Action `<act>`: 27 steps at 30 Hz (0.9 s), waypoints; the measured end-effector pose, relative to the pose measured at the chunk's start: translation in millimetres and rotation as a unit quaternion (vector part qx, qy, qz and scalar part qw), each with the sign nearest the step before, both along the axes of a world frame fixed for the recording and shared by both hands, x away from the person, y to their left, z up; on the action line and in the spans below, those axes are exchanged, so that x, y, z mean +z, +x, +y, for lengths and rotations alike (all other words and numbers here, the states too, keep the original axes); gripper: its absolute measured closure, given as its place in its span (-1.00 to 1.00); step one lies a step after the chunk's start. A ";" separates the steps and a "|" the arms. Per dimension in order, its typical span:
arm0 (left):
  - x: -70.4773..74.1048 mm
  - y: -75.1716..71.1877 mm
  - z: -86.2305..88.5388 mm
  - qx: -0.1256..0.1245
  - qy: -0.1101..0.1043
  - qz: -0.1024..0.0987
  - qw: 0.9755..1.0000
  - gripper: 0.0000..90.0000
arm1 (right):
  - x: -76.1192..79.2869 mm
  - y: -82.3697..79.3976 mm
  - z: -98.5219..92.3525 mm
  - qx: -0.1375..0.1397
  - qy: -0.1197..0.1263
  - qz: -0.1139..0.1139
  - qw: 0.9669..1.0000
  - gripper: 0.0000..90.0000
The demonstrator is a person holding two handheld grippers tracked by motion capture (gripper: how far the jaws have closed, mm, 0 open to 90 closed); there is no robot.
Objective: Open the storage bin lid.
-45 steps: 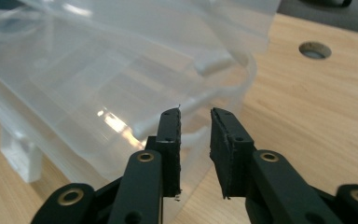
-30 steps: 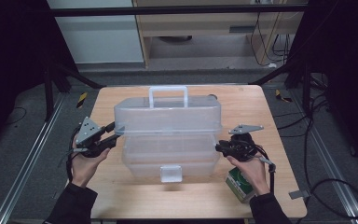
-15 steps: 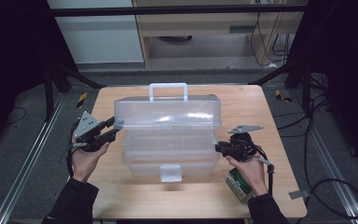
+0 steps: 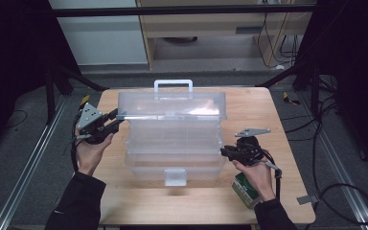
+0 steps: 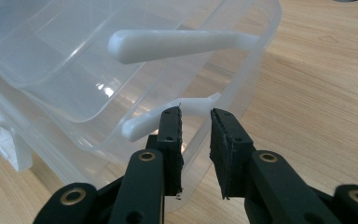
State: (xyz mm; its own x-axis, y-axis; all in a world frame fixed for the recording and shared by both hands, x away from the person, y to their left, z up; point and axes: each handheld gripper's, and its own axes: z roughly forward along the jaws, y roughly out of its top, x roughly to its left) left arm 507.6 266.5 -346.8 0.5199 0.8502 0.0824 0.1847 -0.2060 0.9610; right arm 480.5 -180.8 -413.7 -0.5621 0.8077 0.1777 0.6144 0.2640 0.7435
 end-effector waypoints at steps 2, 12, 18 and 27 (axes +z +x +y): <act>1.0 2.2 -0.7 0.004 0.004 -0.002 1.000 0.59 | -0.1 0.1 -0.2 0.000 0.002 0.000 1.000 0.64; 9.1 15.4 -4.0 0.020 0.009 -0.002 1.000 0.64 | 0.6 -0.3 0.8 -0.003 0.001 0.004 1.000 0.64; 12.8 22.4 -4.9 0.023 0.002 0.003 1.000 0.65 | 0.5 -0.2 0.8 -0.001 -0.002 -0.001 1.000 0.64; 16.2 29.9 -6.5 0.029 0.009 -0.002 1.000 0.65 | 0.6 -0.1 0.8 -0.001 0.001 0.003 1.000 0.63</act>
